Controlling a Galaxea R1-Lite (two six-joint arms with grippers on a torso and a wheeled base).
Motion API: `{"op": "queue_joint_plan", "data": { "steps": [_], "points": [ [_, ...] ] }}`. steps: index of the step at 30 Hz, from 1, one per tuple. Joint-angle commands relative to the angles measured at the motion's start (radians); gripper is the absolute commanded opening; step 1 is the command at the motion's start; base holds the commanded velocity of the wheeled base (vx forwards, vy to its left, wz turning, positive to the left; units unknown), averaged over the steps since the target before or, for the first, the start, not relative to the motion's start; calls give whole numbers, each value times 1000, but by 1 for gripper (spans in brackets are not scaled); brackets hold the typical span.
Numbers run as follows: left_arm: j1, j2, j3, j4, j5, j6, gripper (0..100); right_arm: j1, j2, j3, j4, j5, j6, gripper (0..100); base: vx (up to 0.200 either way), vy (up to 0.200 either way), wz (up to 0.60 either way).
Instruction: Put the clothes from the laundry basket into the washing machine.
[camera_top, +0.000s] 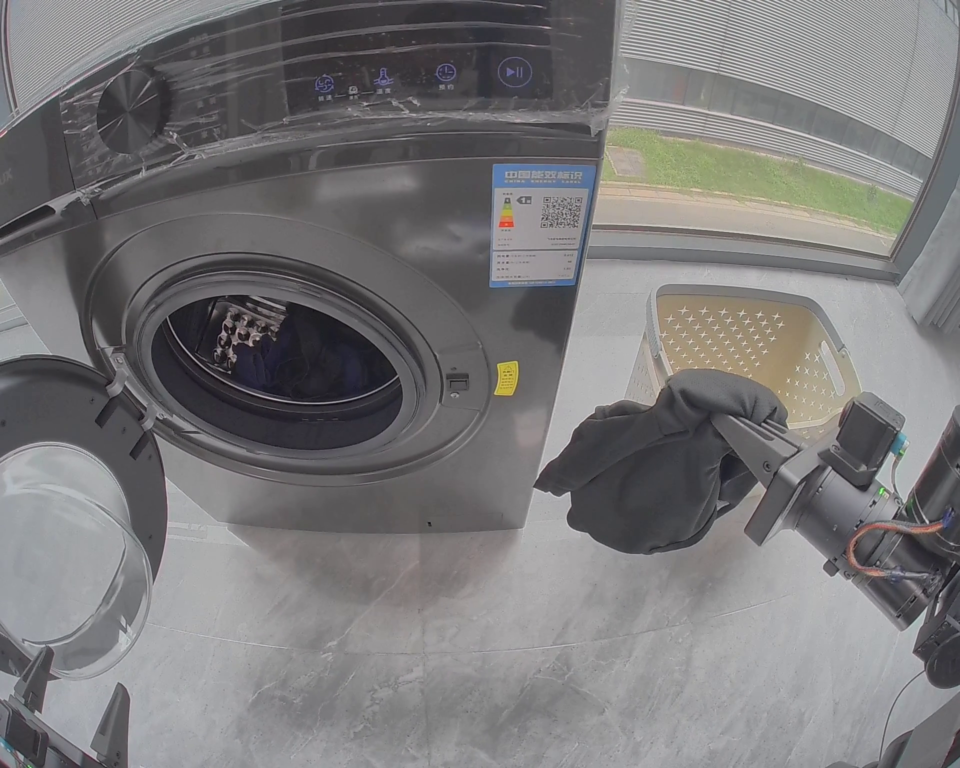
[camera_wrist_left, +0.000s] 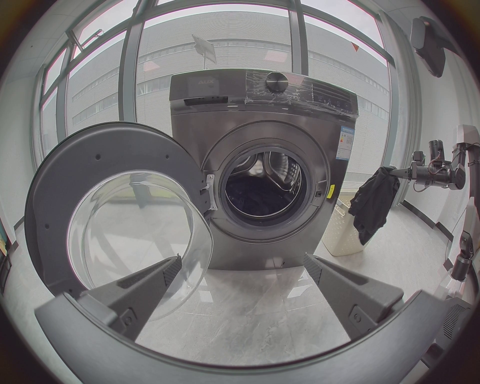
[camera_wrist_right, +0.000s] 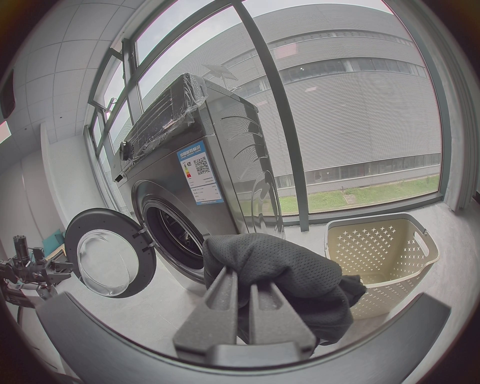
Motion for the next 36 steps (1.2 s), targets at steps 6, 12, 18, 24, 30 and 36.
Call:
{"op": "queue_joint_plan", "data": {
  "steps": [6, 12, 18, 24, 30, 36],
  "points": [
    [0, -12, 15, 0, 0, 0, 100, 0, 1, 0, -2, 0, 3, 0, -200, 0, 0],
    [0, -12, 15, 0, 0, 0, 100, -3, 3, -1, -2, 0, 5, 0, -200, 0, 0],
    [0, -12, 15, 0, 0, 0, 100, -6, 3, 0, -2, 0, 5, 0, -167, 0, 0],
    [0, -12, 15, 0, 0, 0, 100, -5, 3, 0, -2, 0, 5, 0, 0, 0, 0],
    [0, -12, 15, 0, 0, 0, 100, -5, 3, -3, -2, 0, 5, 0, 0, 133, 0],
    [0, -12, 15, 0, 0, 0, 100, -6, 3, -4, -2, 0, 5, 0, 0, 200, 0]
  ]
}}
